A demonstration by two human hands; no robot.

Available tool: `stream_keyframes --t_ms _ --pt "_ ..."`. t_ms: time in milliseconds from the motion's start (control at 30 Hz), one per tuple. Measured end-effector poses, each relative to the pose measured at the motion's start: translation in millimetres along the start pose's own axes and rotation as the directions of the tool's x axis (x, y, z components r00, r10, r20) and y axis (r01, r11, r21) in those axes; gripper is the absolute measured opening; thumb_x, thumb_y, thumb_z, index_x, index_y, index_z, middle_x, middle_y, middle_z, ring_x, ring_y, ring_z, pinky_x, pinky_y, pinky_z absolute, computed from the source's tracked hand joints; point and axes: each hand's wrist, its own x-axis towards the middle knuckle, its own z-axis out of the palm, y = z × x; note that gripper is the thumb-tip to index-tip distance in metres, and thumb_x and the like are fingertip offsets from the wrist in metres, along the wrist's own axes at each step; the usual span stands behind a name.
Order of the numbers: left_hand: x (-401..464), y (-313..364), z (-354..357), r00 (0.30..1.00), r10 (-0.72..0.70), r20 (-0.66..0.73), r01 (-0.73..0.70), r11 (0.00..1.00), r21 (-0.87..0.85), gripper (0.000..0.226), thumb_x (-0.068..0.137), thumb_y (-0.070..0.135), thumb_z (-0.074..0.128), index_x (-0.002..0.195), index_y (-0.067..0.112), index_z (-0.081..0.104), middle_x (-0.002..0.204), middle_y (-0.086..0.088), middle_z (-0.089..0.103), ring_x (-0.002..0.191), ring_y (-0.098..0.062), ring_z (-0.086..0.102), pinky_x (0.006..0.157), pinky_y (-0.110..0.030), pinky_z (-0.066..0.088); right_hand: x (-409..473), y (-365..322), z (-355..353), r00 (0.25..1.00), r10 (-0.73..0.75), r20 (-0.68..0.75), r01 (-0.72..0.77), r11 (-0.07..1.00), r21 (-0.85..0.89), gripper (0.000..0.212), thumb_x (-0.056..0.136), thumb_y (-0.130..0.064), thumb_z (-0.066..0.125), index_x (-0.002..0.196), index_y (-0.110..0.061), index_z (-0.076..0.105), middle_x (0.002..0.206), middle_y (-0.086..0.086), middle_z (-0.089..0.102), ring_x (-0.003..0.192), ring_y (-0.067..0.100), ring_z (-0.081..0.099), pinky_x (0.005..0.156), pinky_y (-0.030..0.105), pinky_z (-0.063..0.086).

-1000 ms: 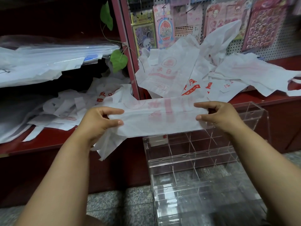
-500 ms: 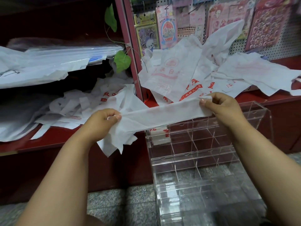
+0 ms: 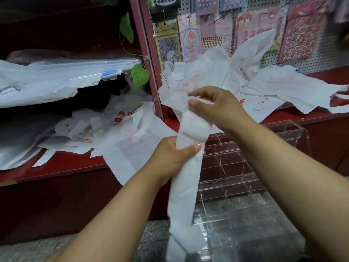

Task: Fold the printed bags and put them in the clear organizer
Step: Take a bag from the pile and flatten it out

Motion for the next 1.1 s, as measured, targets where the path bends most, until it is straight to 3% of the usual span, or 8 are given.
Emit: stream_keyframes --t_ms 100,267,367,433,800,933,1000,1100 --pt "4.1 4.7 8.6 0.991 -0.021 -0.132 -0.020 0.953 -0.301 0.015 0.084 0.014 0.073 0.097 0.006 0.074 0.099 -0.014 0.075 0.093 -0.030 0.071 0.085 -0.041 0.057 -5.8 9.4 -0.5 0.997 0.045 -0.067 -0.039 0.995 0.091 0.023 0.082 -0.045 0.067 0.100 -0.032 0.059 0.100 0.005 0.068 0.089 0.012 0.065 0.080 0.031 0.051" --pt "6.7 8.5 8.4 0.978 -0.098 -0.185 -0.017 0.845 -0.535 0.009 0.090 0.010 0.064 0.092 0.005 0.071 0.087 -0.014 0.074 0.079 -0.026 0.072 0.068 -0.038 0.061 -51.6 43.8 10.5 0.961 0.215 0.175 -0.224 0.974 0.038 0.037 0.066 -0.047 0.080 0.088 -0.020 0.067 0.080 0.006 0.067 0.072 0.012 0.060 0.073 0.034 0.048" --pt "7.7 11.2 7.9 0.967 -0.115 -0.227 -0.036 0.822 -0.569 0.007 0.090 0.010 0.064 0.088 0.006 0.070 0.079 -0.011 0.074 0.072 -0.023 0.072 0.062 -0.038 0.060 -59.9 56.3 21.1 0.952 0.219 0.216 -0.220 0.975 -0.019 0.018 0.075 -0.028 0.077 0.074 -0.012 0.067 0.072 0.006 0.062 0.066 0.015 0.055 0.065 0.032 0.044" --pt "8.6 14.3 2.5 0.958 -0.103 -0.268 -0.076 0.809 -0.583 0.008 0.090 0.010 0.064 0.094 0.005 0.069 0.085 -0.012 0.075 0.078 -0.025 0.073 0.069 -0.041 0.061 -60.2 58.9 21.8 0.948 0.218 0.230 -0.203 0.975 -0.088 0.017 0.082 -0.020 0.073 0.070 -0.011 0.065 0.069 0.003 0.062 0.063 0.011 0.054 0.063 0.029 0.043" --pt "17.1 25.8 -39.3 0.846 -0.079 -0.528 -0.228 0.841 -0.491 0.025 0.098 0.036 0.055 0.095 0.014 0.064 0.076 0.003 0.076 0.078 -0.012 0.074 0.065 -0.027 0.056 -63.6 63.7 23.0 0.907 0.236 0.349 -0.129 0.944 -0.304 0.019 0.082 -0.017 0.073 0.071 -0.003 0.065 0.065 -0.001 0.055 0.056 0.006 0.046 0.057 0.024 0.037" --pt "14.7 32.4 -47.3 0.939 -0.050 -0.339 -0.185 0.758 -0.625 0.047 0.100 0.053 0.037 0.095 0.015 0.064 0.070 0.005 0.072 0.072 -0.009 0.071 0.070 -0.028 0.055 -63.8 63.2 20.3 0.919 0.232 0.318 -0.156 0.957 -0.246 0.022 0.082 -0.017 0.073 0.073 0.000 0.065 0.063 0.000 0.057 0.057 0.008 0.048 0.057 0.025 0.039" --pt "10.9 28.8 -34.9 0.977 -0.077 -0.201 -0.042 0.846 -0.532 0.042 0.098 0.052 0.042 0.086 0.017 0.063 0.057 0.007 0.063 0.058 -0.008 0.063 0.066 -0.027 0.052 -62.3 63.1 18.1 0.945 0.232 0.233 -0.199 0.968 -0.154 0.023 0.083 -0.016 0.073 0.074 0.003 0.064 0.064 0.004 0.057 0.058 0.012 0.049 0.060 0.027 0.040" --pt "7.1 11.3 -12.6 0.989 -0.120 -0.086 0.093 0.960 -0.266 0.018 0.094 0.027 0.060 0.091 0.011 0.069 0.080 -0.004 0.075 0.075 -0.018 0.070 0.069 -0.028 0.054 -59.9 58.6 14.7 0.965 0.232 0.120 -0.233 0.972 -0.006 0.018 0.083 -0.013 0.072 0.073 0.000 0.066 0.071 0.017 0.066 0.064 0.021 0.057 0.064 0.041 0.050"
